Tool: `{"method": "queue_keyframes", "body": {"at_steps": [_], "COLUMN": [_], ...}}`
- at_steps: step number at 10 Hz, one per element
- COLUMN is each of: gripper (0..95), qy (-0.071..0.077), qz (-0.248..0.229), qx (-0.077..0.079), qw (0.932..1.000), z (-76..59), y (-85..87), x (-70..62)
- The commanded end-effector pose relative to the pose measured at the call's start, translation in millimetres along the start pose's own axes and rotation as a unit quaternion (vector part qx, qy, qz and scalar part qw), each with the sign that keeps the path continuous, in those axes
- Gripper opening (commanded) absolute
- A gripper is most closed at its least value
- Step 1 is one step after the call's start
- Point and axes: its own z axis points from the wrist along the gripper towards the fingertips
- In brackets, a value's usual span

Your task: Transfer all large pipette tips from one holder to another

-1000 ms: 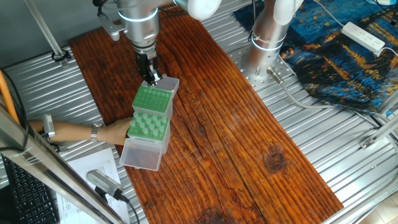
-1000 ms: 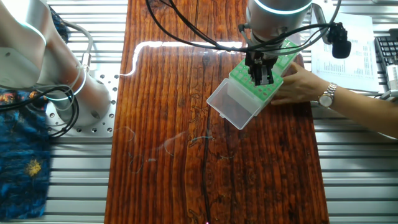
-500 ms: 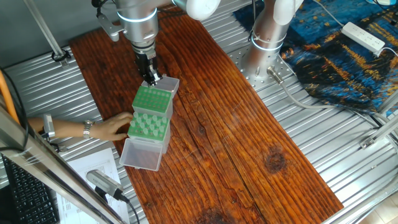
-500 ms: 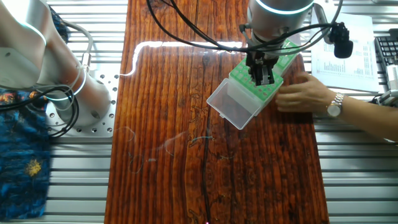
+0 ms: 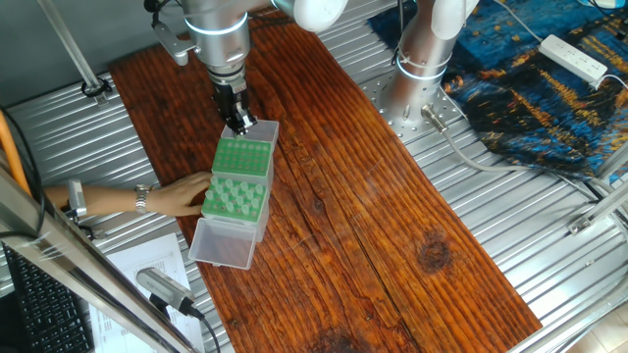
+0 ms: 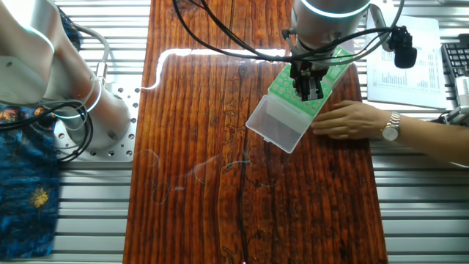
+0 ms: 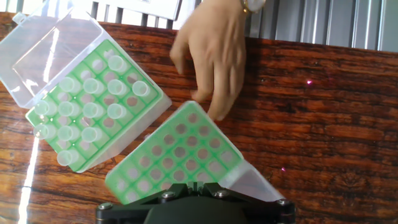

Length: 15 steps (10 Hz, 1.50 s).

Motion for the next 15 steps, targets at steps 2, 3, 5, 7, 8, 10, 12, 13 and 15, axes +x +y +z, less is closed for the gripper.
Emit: {"method": "queue_keyframes", "body": {"at_steps": [2,3,5,7,8,10,12,13,15], "gripper": [0.0,0.0,0.0,0.0,0.0,0.0,0.0,0.0,0.0], "qy": [-0.002,-0.003,-0.002,-0.003,-0.003,-0.002,-0.002,-0.003,-0.004], "qz": [0.005,0.006,0.006,0.005,0.004,0.0,-0.01,-0.01,-0.007], "qx": [0.001,0.001,0.001,0.001,0.001,0.001,0.001,0.001,0.001], "qw": [1.0,1.0,1.0,1.0,1.0,1.0,0.9999,0.9999,1.0], "z": [0.0,0.0,0.0,0.0,0.0,0.0,0.0,-0.1,-0.2], "y": [-0.1,-0.1,-0.1,-0.1,-0.1,-0.1,-0.1,0.0,0.0], "x": [0.5,0.5,0.5,0.5,0.5,0.4,0.4,0.4,0.4]}}
